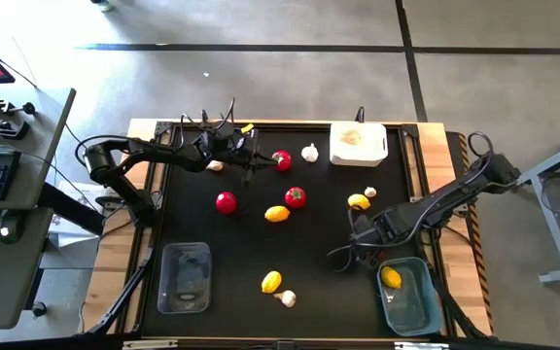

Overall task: Sort produce into baskets
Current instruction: Put the tomato into the transparent bin

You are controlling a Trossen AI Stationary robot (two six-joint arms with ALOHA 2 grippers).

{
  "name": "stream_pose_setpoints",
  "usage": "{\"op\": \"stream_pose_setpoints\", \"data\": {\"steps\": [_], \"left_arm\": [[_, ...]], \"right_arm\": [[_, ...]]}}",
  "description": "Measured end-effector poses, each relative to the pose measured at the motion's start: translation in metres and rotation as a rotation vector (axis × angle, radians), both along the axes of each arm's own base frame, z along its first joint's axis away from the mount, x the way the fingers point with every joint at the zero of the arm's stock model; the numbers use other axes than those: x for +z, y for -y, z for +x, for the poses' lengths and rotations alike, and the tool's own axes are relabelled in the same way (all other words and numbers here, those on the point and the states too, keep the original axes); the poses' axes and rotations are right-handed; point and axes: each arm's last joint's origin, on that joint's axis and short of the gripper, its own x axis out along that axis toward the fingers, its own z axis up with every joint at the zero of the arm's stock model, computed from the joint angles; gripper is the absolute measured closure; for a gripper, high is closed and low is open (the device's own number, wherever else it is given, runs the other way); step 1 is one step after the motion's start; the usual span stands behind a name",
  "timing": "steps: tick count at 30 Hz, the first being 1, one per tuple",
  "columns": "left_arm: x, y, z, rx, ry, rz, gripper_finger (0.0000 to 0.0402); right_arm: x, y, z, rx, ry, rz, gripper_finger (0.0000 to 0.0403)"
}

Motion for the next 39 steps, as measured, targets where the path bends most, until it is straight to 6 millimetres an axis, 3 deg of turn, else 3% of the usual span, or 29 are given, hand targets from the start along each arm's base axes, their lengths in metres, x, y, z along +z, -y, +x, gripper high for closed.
{"op": "stream_pose_setpoints", "data": {"steps": [7,18,21,28,31,35,39], "left_arm": [[0.000,0.000,0.000,0.000,-0.003,-0.001,0.0402],[-0.001,0.000,0.000,-0.001,-0.006,0.002,0.0401],[-0.001,0.000,0.000,-0.001,-0.006,0.002,0.0401],[-0.001,0.000,0.000,0.006,-0.007,0.006,0.0401],[-0.001,0.000,0.000,0.006,-0.007,0.006,0.0401],[-0.001,0.000,0.000,0.006,-0.007,0.005,0.0401],[-0.001,0.000,0.000,0.006,-0.007,0.005,0.0401]], "right_arm": [[-0.014,0.000,0.005,0.054,-0.030,-0.089,0.0086],[-0.026,-0.002,0.010,0.106,-0.085,-0.077,0.0095],[-0.027,-0.001,0.011,0.094,-0.093,-0.048,0.0122],[-0.026,0.000,0.011,0.124,-0.103,-0.022,0.0227],[-0.026,0.001,0.011,0.130,-0.110,-0.023,0.0248],[-0.014,0.001,0.015,0.146,-0.119,-0.031,0.0235],[0.008,0.001,0.019,0.224,-0.131,-0.090,0.0190]]}}
